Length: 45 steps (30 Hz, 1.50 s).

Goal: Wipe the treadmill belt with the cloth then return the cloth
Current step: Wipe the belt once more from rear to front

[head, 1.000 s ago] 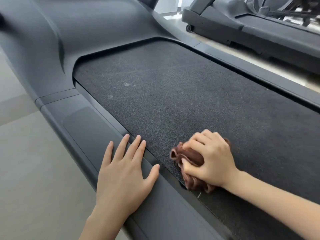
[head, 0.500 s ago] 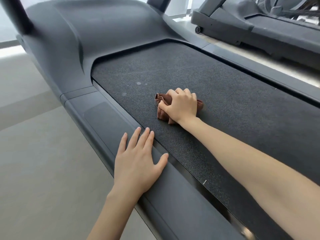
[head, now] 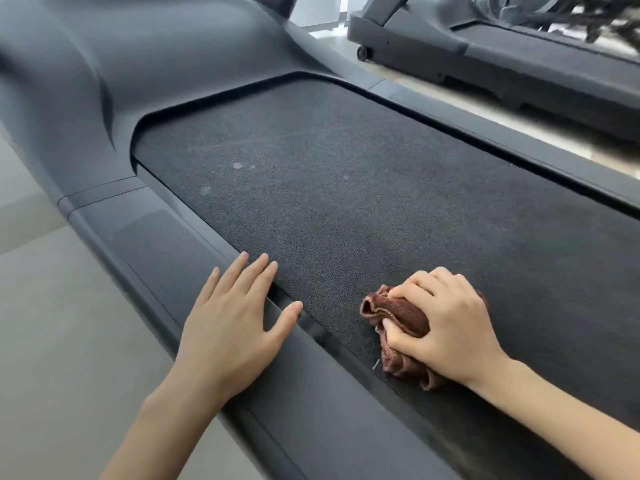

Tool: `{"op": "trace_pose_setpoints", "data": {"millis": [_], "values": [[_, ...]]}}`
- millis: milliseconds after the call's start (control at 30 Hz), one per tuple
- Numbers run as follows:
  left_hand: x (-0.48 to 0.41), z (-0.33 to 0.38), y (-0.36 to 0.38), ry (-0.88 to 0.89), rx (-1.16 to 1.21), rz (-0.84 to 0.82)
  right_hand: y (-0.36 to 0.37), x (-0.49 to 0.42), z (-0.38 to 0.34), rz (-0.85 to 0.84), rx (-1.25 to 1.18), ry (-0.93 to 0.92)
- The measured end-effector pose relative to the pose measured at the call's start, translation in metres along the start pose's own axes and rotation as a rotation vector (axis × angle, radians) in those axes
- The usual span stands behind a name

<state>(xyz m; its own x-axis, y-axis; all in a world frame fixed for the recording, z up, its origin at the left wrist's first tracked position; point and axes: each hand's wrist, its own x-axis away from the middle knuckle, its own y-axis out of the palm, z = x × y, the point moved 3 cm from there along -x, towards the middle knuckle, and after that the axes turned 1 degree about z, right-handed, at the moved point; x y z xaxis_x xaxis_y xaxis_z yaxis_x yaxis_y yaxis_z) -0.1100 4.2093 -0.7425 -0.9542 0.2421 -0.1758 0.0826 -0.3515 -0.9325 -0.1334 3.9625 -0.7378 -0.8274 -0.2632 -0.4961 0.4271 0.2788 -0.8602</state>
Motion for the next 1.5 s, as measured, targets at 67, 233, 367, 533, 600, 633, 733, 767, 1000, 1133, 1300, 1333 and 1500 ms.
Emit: {"op": "trace_pose_setpoints", "data": {"millis": [67,233,367,533,600,633,733,767,1000,1133,1300,1333,1500], "values": [[-0.012,0.005,-0.003,0.072,0.009,-0.02,0.0,-0.006,0.018,0.035,0.022,0.037],[-0.052,0.028,0.014,0.208,0.028,-0.088,0.038,-0.07,0.052,0.021,0.087,0.139],[-0.069,0.044,0.035,0.345,-0.058,-0.164,0.07,-0.147,0.09,-0.035,0.207,0.273],[-0.068,0.041,0.048,0.368,-0.036,-0.201,0.08,-0.156,0.098,0.001,0.171,0.262],[-0.067,0.04,0.049,0.375,-0.056,-0.191,0.067,-0.133,0.095,0.032,0.098,0.14],[-0.067,0.039,0.049,0.382,-0.072,-0.197,0.059,-0.118,0.097,0.023,0.067,0.076],[-0.065,0.04,0.049,0.396,-0.087,-0.204,0.019,-0.058,0.114,-0.026,0.001,-0.061],[-0.065,0.04,0.048,0.4,-0.09,-0.199,0.006,-0.037,0.122,-0.033,-0.009,-0.074],[-0.065,0.043,0.046,0.428,-0.112,-0.211,-0.009,-0.011,0.143,-0.023,-0.017,-0.03],[-0.064,0.043,0.048,0.43,-0.191,-0.225,0.033,-0.088,0.154,-0.062,-0.011,0.002],[-0.057,0.043,0.045,0.424,-0.246,-0.251,0.081,-0.181,0.152,-0.093,0.122,0.229],[-0.055,0.043,0.044,0.418,-0.239,-0.254,0.086,-0.187,0.149,-0.087,0.141,0.281],[-0.051,0.026,0.03,0.483,-0.237,-0.272,0.086,-0.176,0.126,-0.089,0.156,0.299]]}}
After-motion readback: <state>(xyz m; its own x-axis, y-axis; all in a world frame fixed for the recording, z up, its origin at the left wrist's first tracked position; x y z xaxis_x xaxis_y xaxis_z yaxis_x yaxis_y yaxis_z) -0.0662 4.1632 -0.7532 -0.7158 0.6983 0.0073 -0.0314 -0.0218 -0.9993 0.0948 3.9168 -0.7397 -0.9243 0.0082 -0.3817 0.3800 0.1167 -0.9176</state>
